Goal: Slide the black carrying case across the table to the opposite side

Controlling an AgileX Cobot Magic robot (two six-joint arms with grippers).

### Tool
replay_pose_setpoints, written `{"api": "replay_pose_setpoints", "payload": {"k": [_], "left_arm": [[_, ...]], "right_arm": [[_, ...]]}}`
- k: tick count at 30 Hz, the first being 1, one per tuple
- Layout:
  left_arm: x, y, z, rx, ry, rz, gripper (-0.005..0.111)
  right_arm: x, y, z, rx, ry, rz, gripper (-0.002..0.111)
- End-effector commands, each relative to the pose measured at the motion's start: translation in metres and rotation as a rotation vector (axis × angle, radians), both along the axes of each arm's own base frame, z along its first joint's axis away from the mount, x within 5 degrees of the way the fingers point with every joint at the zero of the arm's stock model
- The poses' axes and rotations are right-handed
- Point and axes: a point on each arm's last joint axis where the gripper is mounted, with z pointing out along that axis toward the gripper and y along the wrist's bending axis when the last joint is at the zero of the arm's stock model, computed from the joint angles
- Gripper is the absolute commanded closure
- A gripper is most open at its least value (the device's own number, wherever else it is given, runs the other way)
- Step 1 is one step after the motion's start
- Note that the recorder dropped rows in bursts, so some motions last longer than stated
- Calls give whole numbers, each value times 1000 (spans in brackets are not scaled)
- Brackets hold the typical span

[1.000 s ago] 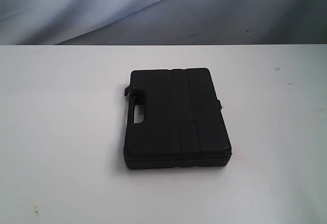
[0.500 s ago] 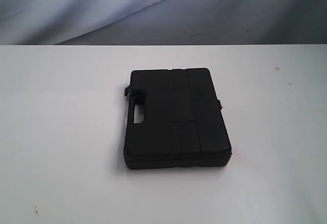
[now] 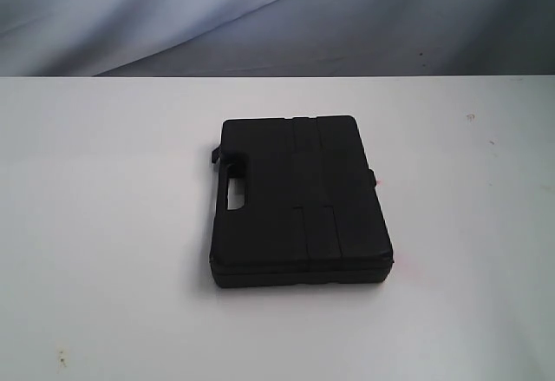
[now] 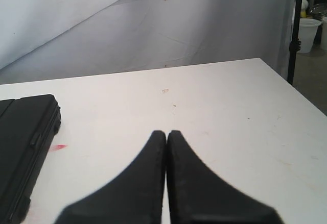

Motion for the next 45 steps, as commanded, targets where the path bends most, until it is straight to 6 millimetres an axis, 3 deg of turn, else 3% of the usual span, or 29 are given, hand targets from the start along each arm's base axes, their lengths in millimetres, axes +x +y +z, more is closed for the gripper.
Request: {"api": "replay_pose_setpoints", "payload": {"k": [1, 7, 9, 11, 14, 19, 23, 27, 35, 45], "left_arm": [[44, -2, 10, -42, 172, 17, 107], [106, -11, -24, -93, 489, 33, 107], [124, -26, -38, -85, 553, -12, 107], [140, -54, -54, -33, 585, -98, 107], [156, -89, -74, 76, 636, -71, 107], [181, -126, -94, 147, 699, 69, 107], [202, -147, -103, 153, 729, 58, 106], [221, -159, -118, 161, 778, 74, 100], [248, -182, -156, 151, 875, 88, 72], [266, -187, -203, 170, 923, 184, 69]], "right_arm": [[0, 0, -1, 8, 5, 1, 108], [0, 0, -1, 8, 5, 1, 108], [0, 0, -1, 8, 5, 1, 108], [0, 0, -1, 8, 5, 1, 108], [0, 0, -1, 8, 5, 1, 108], [0, 0, -1, 8, 5, 1, 108], [0, 0, -1, 8, 5, 1, 108], [0, 0, -1, 8, 5, 1, 108], [0, 0, -1, 8, 5, 1, 108], [0, 0, -1, 8, 5, 1, 108]]}}
